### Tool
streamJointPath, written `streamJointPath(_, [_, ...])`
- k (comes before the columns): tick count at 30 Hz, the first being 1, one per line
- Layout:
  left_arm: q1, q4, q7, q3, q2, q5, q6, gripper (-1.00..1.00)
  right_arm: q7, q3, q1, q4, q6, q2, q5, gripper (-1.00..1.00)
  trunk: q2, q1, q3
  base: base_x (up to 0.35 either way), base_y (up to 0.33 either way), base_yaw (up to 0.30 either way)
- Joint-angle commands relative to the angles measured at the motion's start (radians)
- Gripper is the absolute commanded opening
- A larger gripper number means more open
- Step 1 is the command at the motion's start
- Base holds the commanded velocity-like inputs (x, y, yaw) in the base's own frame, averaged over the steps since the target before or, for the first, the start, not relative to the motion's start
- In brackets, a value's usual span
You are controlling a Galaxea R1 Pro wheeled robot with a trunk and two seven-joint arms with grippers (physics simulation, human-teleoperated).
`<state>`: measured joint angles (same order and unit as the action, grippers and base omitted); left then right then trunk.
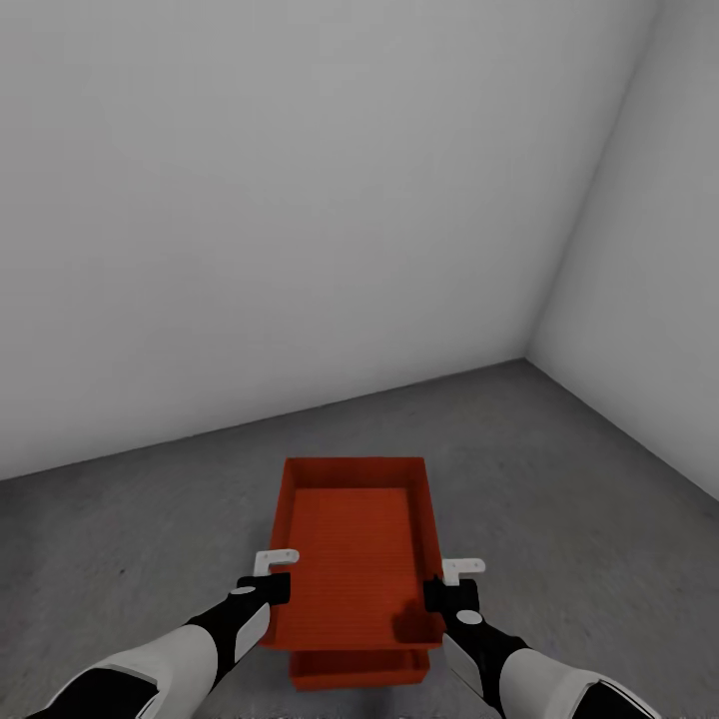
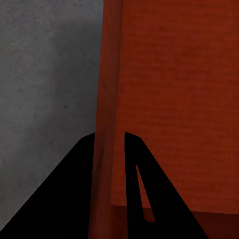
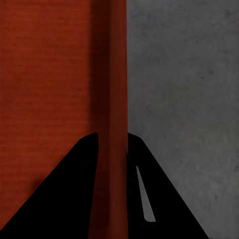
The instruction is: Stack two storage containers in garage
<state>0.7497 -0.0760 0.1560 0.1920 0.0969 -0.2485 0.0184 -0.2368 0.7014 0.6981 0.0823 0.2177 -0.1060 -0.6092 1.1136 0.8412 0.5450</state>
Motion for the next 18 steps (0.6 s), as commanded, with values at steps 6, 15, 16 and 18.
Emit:
streamJointPath(6, [0.002,-0.003,0.08,-0.063,-0.014,0.003,0.029,-1.0,0.007,0.02,-0.001,0.001,-0.003,0.0,-0.01,-1.0,0.001,0.0,0.01,0.0,0.0,0.0])
streamJointPath(15, [0.002,-0.003,0.08,-0.063,-0.014,0.003,0.029,-1.0,0.007,0.02,-0.001,0.001,-0.003,0.001,-0.009,-1.0,0.001,0.0,0.021,0.0,0.0,0.0])
streamJointPath(16, [0.002,-0.003,0.08,-0.063,-0.014,0.003,0.029,-1.0,0.007,0.02,-0.001,0.001,-0.003,0.001,-0.009,-1.0,0.001,0.0,0.022,0.0,0.0,0.0])
streamJointPath(18, [0.002,-0.004,0.08,-0.063,-0.014,0.003,0.029,-1.0,0.007,0.02,-0.001,0.001,-0.003,0.0,-0.01,-1.0,0.001,0.0,0.022,0.0,0.0,0.0])
